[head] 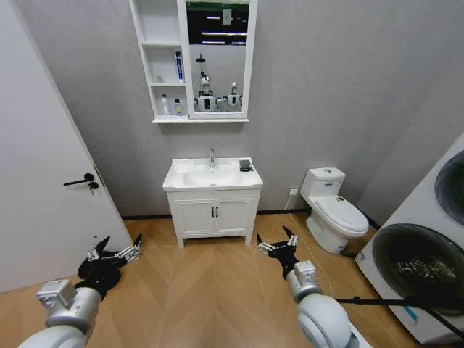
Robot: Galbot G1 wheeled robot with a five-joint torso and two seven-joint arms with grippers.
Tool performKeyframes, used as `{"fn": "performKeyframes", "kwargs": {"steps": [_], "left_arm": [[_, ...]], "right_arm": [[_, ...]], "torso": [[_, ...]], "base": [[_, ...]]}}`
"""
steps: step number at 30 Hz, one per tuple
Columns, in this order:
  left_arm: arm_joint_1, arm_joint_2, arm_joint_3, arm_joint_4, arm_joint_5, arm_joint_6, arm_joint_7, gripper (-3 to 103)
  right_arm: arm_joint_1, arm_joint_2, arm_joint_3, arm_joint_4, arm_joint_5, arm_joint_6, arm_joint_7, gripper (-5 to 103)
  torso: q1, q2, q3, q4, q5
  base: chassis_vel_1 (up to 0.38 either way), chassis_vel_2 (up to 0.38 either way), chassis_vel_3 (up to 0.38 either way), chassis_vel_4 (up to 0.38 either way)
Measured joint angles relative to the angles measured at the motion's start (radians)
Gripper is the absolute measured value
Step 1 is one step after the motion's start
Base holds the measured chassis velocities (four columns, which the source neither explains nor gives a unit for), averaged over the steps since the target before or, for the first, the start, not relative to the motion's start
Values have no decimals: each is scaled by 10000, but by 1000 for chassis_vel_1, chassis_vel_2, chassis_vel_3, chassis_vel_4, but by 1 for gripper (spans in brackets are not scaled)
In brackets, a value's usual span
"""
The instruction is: Move facial cleanser and shampoo from washbasin to cabinet, then wipe washbasin with towel.
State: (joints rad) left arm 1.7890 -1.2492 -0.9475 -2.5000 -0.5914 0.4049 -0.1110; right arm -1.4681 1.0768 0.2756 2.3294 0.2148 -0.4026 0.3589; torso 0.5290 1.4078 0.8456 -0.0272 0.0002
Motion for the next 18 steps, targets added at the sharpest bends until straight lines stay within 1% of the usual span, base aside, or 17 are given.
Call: {"fn": "performKeyframes", "kwargs": {"steps": [3,18], "left_arm": [[0,0,0,0,0,0,0,100],[0,0,0,0,0,0,0,100]], "right_arm": [[-1,1,0,2,0,-2,1,100],[-1,1,-1,11,0,-4,8,100]], "torso": [[-1,0,0,-7,1],[0,0,0,-5,0]], "base": [[0,0,0,0],[0,0,0,0]]}}
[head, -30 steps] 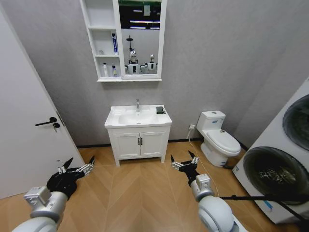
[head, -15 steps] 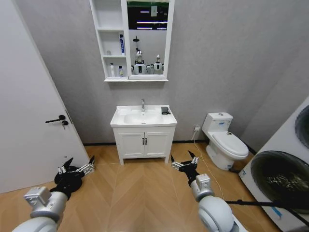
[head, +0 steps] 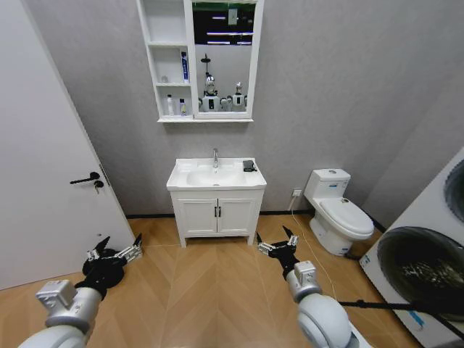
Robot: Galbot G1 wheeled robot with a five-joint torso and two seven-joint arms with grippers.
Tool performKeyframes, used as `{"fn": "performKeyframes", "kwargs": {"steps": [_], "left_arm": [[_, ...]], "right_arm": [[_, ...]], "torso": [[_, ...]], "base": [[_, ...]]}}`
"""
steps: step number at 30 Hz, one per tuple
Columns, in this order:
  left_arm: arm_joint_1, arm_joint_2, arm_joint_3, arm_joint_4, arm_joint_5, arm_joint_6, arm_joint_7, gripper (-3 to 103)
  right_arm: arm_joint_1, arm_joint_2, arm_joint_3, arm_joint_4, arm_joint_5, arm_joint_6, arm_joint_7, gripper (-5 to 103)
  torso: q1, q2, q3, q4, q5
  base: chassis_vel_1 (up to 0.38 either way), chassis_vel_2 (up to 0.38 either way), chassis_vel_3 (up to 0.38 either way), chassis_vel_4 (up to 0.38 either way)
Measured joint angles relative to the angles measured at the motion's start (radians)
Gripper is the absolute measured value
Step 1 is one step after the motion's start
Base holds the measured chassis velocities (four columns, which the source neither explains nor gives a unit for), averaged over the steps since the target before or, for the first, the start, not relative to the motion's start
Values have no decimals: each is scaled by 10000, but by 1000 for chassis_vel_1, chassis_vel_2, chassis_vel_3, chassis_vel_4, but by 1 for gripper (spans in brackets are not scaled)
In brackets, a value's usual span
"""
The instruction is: Move facial cleanser and shampoo from washbasin to cabinet, then wipe washbasin with towel.
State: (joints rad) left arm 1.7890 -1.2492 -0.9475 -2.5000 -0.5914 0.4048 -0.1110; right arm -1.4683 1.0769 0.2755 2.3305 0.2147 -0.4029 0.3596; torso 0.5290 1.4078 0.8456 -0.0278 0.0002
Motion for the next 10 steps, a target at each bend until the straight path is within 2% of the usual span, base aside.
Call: {"fn": "performKeyframes", "kwargs": {"steps": [10], "left_arm": [[0,0,0,0,0,0,0,100]], "right_arm": [[0,0,0,1,0,0,6,100]], "torso": [[1,0,0,1,0]], "base": [[0,0,0,0]]}}
